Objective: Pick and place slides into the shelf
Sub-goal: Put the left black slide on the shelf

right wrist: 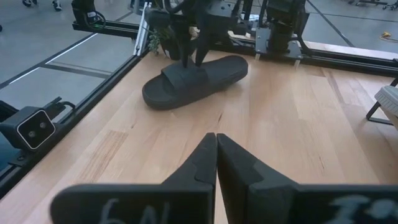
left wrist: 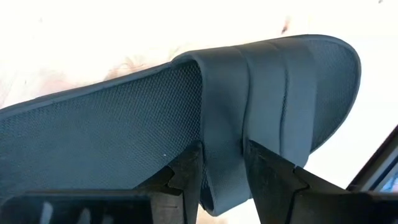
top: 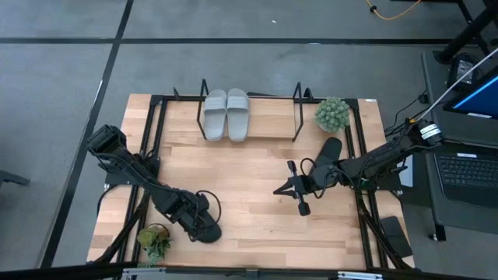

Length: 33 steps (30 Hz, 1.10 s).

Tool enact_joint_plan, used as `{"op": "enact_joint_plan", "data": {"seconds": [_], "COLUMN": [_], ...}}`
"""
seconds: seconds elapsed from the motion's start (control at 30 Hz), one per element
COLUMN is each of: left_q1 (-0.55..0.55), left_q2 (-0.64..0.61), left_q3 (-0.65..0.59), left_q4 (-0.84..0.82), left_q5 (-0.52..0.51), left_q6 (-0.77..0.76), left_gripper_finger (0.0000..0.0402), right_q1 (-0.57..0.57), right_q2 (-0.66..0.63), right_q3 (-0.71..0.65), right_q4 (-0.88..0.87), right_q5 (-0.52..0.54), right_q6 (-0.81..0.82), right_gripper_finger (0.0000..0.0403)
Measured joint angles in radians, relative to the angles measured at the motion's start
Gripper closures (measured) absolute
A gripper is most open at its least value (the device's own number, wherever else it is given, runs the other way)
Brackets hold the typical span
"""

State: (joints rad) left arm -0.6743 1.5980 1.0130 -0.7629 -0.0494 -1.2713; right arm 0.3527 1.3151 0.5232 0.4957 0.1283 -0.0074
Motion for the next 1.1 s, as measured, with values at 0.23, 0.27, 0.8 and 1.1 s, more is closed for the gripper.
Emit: {"op": "enact_joint_plan", "data": {"seconds": [0.23, 0.27, 0.8, 1.1], "left_q1": [0.000, 0.000, 0.000, 0.014], "left_q2": [-0.030, -0.037, -0.073, -0.073], "left_q3": [0.000, 0.000, 0.002, 0.001], "left_q4": [-0.002, 0.002, 0.003, -0.021], "left_q5": [0.000, 0.000, -0.007, -0.011], "left_q6": [0.000, 0.000, 0.001, -0.001], "left_gripper_finger": [0.0288, 0.0288, 0.0288, 0.0288], "right_q1": [0.000, 0.000, 0.000, 0.000], "right_q2": [0.000, 0.000, 0.000, 0.000], "right_q3": [0.000, 0.000, 0.000, 0.000], "right_q4": [0.000, 0.000, 0.000, 0.000], "right_q5": [0.000, 0.000, 0.000, 0.000], "right_q6": [0.003, 0.003, 0.003, 0.003], "right_gripper_finger": [0.0389, 0.0389, 0.0389, 0.0389]}}
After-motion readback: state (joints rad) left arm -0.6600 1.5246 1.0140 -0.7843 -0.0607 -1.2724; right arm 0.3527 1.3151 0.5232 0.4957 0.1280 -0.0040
